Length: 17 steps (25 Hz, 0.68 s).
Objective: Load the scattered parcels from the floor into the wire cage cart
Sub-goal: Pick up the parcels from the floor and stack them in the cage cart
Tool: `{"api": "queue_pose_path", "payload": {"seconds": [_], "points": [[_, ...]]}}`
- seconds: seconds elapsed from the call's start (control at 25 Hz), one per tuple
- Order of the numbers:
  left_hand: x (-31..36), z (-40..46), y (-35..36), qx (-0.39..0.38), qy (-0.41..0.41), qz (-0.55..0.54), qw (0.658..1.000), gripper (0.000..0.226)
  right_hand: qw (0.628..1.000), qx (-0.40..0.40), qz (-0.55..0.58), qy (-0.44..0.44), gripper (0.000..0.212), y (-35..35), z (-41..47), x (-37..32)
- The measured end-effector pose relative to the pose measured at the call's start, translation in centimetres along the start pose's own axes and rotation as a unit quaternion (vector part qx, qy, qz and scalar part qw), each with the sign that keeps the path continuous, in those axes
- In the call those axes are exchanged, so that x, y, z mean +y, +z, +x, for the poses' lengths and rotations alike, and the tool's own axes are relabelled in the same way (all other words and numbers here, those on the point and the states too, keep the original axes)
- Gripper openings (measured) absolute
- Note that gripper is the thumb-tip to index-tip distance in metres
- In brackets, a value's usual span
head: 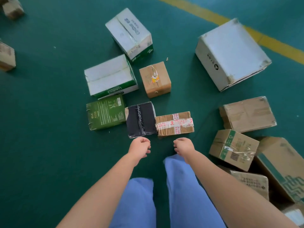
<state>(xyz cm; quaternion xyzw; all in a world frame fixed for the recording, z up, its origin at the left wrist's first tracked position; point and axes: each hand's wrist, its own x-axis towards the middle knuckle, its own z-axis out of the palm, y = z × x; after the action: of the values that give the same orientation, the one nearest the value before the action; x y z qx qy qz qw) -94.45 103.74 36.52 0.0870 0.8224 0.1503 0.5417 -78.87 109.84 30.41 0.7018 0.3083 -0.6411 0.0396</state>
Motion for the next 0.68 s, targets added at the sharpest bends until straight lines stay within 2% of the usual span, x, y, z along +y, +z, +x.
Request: {"api": "queue_pose_path", "payload": {"seconds": [0.16,0.28,0.36,0.48,0.56,0.68], "points": [[2.3,8.4,2.8,0.005,-0.029,-0.015,0.999,0.017,0.999,-0.017,-0.044,0.006,0.006,1.3,7.7,-2.4],[1.6,15.7,5.4,-0.002,-0.056,0.010,0.998,0.016,0.994,-0.022,-0.108,-0.008,0.027,1.4,13.5,-2.7],[0.9,20.3,7.4,-0.010,-0.063,0.041,0.997,0.014,0.980,-0.005,-0.196,-0.034,0.038,0.8,17.3,-2.0],[-0.5,26.6,10.5,-0.020,-0.052,0.067,0.996,0.011,0.897,0.024,-0.424,-0.126,0.057,0.1,23.0,-0.8],[-1.8,29.8,12.0,-0.018,-0.057,0.073,0.996,0.014,0.834,0.021,-0.524,-0.172,0.079,0.1,26.4,-0.7],[-4.3,33.2,13.8,-0.029,-0.077,0.072,0.994,0.024,0.707,0.001,-0.673,-0.219,0.114,0.9,31.4,-0.5]]}}
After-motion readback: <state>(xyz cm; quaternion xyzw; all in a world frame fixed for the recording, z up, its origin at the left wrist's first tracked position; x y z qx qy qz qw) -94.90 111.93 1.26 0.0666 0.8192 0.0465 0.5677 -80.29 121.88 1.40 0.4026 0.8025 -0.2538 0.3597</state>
